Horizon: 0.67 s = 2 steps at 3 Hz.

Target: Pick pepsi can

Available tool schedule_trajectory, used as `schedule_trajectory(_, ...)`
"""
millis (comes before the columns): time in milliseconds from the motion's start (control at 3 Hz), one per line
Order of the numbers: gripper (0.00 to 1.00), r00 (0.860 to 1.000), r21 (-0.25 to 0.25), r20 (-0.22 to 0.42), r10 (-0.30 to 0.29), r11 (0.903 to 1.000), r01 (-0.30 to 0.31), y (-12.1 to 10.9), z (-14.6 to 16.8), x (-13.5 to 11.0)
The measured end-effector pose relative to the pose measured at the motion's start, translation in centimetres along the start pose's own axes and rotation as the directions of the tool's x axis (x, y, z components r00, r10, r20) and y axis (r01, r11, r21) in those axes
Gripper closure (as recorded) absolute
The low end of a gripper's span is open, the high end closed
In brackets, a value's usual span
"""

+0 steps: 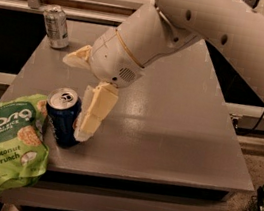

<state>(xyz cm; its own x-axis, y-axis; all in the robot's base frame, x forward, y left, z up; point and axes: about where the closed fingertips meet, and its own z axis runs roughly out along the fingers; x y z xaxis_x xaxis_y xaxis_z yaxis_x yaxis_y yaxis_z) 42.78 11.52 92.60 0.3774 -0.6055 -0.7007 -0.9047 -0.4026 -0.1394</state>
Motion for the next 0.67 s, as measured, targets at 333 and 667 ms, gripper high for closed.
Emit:
schedule_trajectory(333, 0.00, 1.000, -0.007, 0.009, -0.001, 1.0000, 0.001, -0.7, 1.3, 0.3)
schedule_trajectory(667, 0.18, 1.000, -0.030, 0.031, 0.006, 0.9995, -0.005, -1.0, 2.3, 0.3)
